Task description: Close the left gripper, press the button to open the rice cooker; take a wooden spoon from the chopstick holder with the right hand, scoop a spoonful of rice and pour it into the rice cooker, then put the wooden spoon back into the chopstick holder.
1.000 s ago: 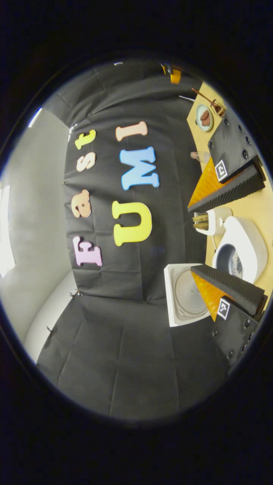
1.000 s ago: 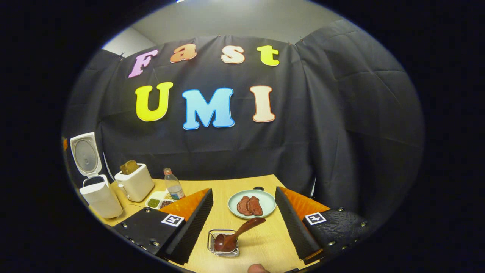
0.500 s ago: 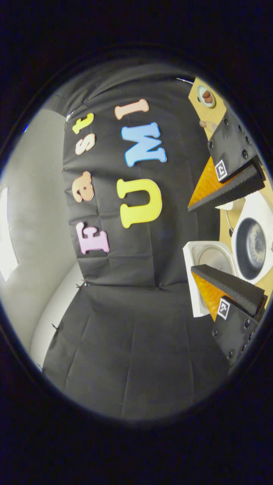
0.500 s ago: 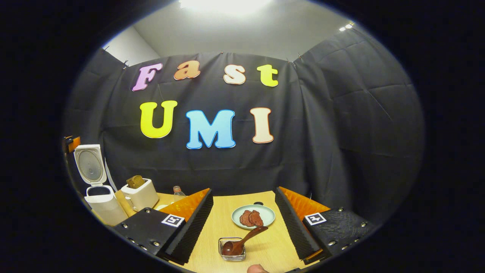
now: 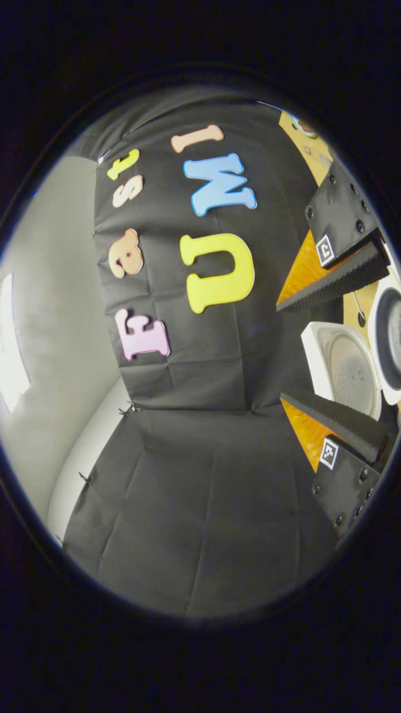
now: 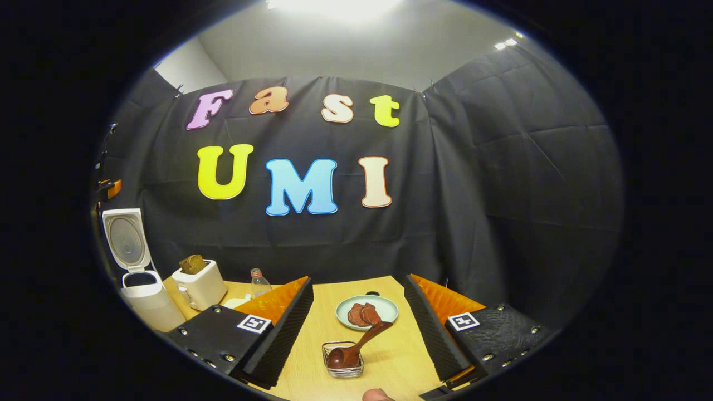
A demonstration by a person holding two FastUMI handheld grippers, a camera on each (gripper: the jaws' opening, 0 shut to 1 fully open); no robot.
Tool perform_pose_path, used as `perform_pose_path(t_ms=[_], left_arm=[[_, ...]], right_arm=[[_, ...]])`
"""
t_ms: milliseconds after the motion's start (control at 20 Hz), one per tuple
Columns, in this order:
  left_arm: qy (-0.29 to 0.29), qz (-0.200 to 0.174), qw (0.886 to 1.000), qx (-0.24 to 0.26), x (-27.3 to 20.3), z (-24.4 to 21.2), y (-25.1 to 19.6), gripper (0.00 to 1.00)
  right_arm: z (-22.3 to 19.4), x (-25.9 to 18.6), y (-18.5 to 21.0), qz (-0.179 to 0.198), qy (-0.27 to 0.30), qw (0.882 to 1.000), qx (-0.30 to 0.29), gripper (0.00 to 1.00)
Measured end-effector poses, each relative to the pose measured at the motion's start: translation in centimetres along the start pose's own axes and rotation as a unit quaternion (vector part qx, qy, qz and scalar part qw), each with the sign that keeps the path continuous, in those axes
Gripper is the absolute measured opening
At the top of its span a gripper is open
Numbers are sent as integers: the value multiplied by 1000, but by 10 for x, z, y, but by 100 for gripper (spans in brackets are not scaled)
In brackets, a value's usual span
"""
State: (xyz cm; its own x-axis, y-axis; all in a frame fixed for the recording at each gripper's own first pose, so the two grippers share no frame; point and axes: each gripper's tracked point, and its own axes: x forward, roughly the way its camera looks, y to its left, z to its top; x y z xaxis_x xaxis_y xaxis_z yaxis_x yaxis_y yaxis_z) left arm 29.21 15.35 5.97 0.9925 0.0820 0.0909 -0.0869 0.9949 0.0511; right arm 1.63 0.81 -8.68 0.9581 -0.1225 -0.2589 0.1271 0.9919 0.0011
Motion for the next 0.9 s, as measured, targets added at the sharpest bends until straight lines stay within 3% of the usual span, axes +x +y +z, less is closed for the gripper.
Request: perform_pose_path(t_ms=[150, 200, 450, 500, 550, 650, 900], left_arm=[[14, 22, 1000, -12, 30, -9, 23, 100], [19, 31, 999, -12, 40, -14, 30, 91], [57, 56, 997, -17, 87, -47, 58, 91], [70, 58, 996, -24, 94, -57, 62, 96], [83, 62, 994, -31, 100, -65, 66, 91], [107, 71, 991, -47, 106, -82, 74, 96], [140, 106, 983, -57, 110, -104, 93, 91]], right_arm=[[-5, -4, 5, -5, 4, 1000, 0, 100], [-5, -6, 5, -9, 4, 1000, -3, 100], [-12, -13, 5, -21, 11, 1000, -13, 100], [-15, -14, 4, -23, 14, 1000, -14, 100], [-15, -15, 3, -24, 16, 999, -16, 100], [-18, -15, 2, -24, 19, 999, -15, 100], [-17, -16, -4, -20, 19, 999, -32, 100]])
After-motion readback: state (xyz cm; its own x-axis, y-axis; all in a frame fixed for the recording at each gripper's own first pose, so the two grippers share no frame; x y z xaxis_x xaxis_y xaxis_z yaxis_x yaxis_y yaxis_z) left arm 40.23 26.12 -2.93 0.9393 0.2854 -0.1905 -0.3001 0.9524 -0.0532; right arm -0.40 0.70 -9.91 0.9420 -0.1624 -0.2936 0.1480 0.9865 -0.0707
